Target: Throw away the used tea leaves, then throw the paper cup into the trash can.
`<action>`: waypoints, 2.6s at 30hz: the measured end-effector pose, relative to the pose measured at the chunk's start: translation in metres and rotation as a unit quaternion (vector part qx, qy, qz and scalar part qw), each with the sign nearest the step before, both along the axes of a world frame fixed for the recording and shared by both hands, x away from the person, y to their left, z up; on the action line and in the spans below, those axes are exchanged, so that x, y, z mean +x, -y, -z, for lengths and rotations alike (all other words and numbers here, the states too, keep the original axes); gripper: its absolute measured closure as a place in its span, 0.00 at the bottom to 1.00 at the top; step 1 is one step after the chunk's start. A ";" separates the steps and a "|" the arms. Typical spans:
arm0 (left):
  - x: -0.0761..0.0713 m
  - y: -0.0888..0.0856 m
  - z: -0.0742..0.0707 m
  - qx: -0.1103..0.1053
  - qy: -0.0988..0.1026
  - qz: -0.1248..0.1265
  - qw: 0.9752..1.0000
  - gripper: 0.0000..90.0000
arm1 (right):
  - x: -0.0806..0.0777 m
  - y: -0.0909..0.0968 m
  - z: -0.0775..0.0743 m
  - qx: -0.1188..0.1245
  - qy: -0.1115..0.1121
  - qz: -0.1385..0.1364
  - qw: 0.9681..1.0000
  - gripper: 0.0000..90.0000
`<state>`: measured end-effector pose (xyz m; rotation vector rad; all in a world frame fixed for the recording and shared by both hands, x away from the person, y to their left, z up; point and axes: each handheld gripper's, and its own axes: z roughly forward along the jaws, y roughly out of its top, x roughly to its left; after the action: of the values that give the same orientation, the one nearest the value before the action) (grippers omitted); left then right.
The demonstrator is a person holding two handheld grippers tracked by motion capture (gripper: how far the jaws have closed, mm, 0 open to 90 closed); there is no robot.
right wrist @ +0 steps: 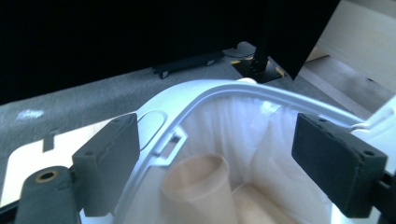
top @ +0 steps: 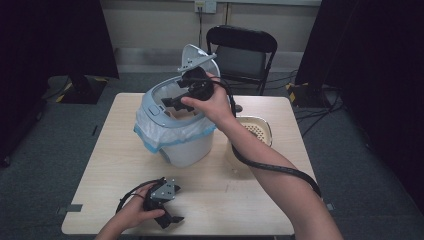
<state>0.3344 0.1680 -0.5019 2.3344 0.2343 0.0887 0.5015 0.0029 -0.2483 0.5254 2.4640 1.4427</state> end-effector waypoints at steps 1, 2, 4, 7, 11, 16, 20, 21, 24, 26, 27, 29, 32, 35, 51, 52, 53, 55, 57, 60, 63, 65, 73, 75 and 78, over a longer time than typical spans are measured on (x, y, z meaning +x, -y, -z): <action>0.000 0.000 0.000 0.000 0.000 0.000 1.000 0.00 | -0.002 0.000 0.000 -0.005 -0.001 -0.005 1.000 0.17; 0.000 0.000 0.000 0.000 0.000 0.000 1.000 0.00 | -0.005 0.000 0.000 -0.006 -0.001 -0.009 1.000 0.17; 0.000 0.000 0.000 0.000 0.000 0.000 1.000 0.00 | -0.010 0.001 0.000 -0.008 -0.001 -0.017 1.000 0.18; 0.000 0.000 0.000 0.001 0.000 -0.001 1.000 0.00 | -0.018 0.003 -0.001 -0.013 0.002 -0.029 0.999 0.18; 0.000 0.000 0.000 0.001 0.000 -0.001 1.000 0.00 | -0.029 0.010 -0.003 -0.016 0.002 -0.041 0.999 0.18; 0.000 0.000 0.000 0.001 -0.001 -0.001 1.000 0.00 | -0.039 0.023 -0.005 -0.015 -0.002 -0.052 0.999 0.18; 0.000 0.000 0.000 0.002 -0.001 -0.001 1.000 0.00 | -0.043 0.034 -0.005 -0.016 -0.011 -0.056 0.998 0.17; 0.000 0.000 0.000 0.001 -0.001 -0.001 1.000 0.00 | -0.044 0.036 -0.005 -0.019 -0.010 -0.055 0.998 0.16; 0.000 0.000 0.000 0.001 0.000 -0.001 1.000 0.00 | -0.046 0.045 -0.004 -0.018 -0.013 -0.058 0.998 0.16; 0.000 0.000 0.000 0.001 0.000 -0.001 1.000 0.00 | -0.048 0.051 -0.004 -0.021 -0.014 -0.058 0.998 0.16; 0.000 0.000 0.000 0.001 0.000 -0.001 1.000 0.00 | -0.049 0.053 -0.003 -0.021 -0.014 -0.059 0.998 0.16; 0.000 0.000 0.000 0.001 -0.001 -0.001 1.000 0.00 | -0.050 0.058 -0.003 -0.023 -0.015 -0.059 0.998 0.16; 0.000 0.000 0.000 0.001 0.000 -0.001 1.000 0.00 | -0.052 0.065 -0.002 -0.031 -0.015 -0.058 0.998 0.16; 0.000 0.000 0.000 0.002 0.000 -0.001 1.000 0.00 | -0.054 0.071 0.000 -0.035 -0.017 -0.060 0.997 0.16; 0.000 0.000 0.000 -0.001 -0.003 -0.002 1.000 0.00 | -0.057 0.119 0.003 -0.054 -0.020 -0.038 0.998 0.16; 0.000 0.000 0.000 -0.001 -0.003 -0.002 1.000 0.00 | -0.056 0.122 0.003 -0.054 -0.021 -0.036 0.998 0.17; 0.000 0.000 0.000 -0.001 -0.003 -0.002 1.000 0.00 | -0.056 0.123 0.002 -0.055 -0.020 -0.036 0.998 0.16; 0.001 0.000 0.000 0.000 0.000 -0.001 1.000 0.00 | -0.055 0.127 0.001 -0.058 -0.019 -0.031 0.998 0.16; 0.001 0.000 0.000 0.001 0.001 -0.001 1.000 0.00 | -0.054 0.130 0.000 -0.060 -0.020 -0.029 0.998 0.16; 0.000 0.000 0.000 0.000 0.001 -0.001 1.000 0.00 | -0.050 0.132 0.000 -0.061 -0.021 -0.024 0.998 0.16; 0.000 0.000 0.000 0.001 0.001 -0.001 1.000 0.00 | -0.045 0.133 0.001 -0.059 -0.024 -0.018 0.998 0.16; 0.001 0.000 0.000 0.001 0.001 -0.001 1.000 0.00 | -0.041 0.133 0.001 -0.057 -0.023 -0.014 0.998 0.16; 0.001 0.000 0.000 0.001 0.001 -0.001 1.000 0.00 | -0.025 0.128 -0.004 -0.046 -0.024 0.000 0.999 0.17; 0.001 0.000 0.000 0.000 0.001 -0.001 1.000 0.00 | -0.021 0.125 -0.005 -0.045 -0.023 0.001 0.999 0.17; 0.001 0.000 0.000 0.001 0.001 -0.001 1.000 0.00 | -0.016 0.119 -0.006 -0.042 -0.025 0.004 0.999 0.17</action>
<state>0.3350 0.1680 -0.5015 2.3351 0.2355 0.0925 0.4858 -0.1159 -0.2422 0.5588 2.5458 1.3310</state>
